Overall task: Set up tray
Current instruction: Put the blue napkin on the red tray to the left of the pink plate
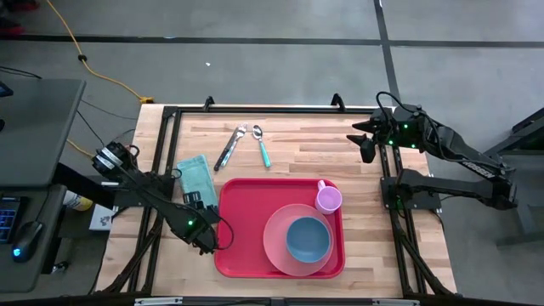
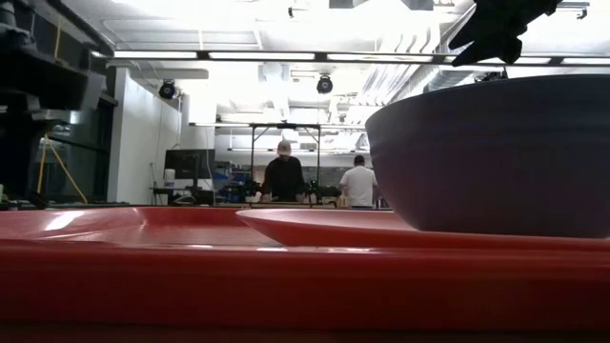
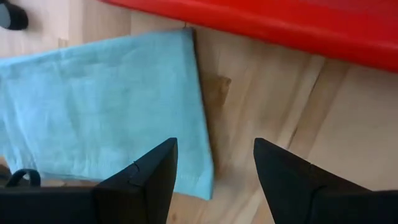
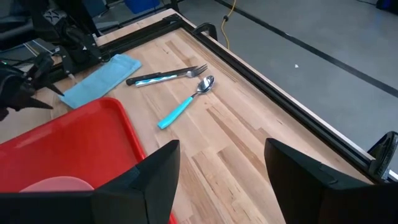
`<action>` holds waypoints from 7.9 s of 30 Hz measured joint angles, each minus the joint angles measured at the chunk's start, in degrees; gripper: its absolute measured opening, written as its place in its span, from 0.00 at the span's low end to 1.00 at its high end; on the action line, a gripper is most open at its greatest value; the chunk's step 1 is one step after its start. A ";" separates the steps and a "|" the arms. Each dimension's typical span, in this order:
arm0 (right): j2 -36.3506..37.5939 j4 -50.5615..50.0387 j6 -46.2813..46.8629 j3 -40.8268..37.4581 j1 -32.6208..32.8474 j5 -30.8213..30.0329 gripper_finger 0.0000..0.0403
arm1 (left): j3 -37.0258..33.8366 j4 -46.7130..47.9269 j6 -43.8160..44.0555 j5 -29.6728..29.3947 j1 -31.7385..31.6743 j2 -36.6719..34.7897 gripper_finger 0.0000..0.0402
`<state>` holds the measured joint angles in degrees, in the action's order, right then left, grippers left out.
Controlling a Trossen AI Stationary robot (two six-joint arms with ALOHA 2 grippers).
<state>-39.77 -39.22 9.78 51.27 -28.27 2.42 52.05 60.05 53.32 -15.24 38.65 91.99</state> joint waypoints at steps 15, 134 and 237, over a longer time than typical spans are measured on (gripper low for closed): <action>-0.01 0.02 -0.02 0.00 0.00 0.48 0.53 | -4.26 -3.91 5.77 0.32 0.04 1.66 0.61; 0.05 0.66 0.24 0.00 0.02 2.40 0.53 | -12.67 -1.01 23.37 -5.98 0.31 -11.10 0.02; -0.02 0.42 -1.29 0.00 0.00 2.29 0.53 | -3.89 -45.13 -29.13 32.69 -10.73 1.22 0.01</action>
<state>-39.79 -38.81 8.49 51.27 -28.27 4.71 48.16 14.92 24.19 17.46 27.92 93.21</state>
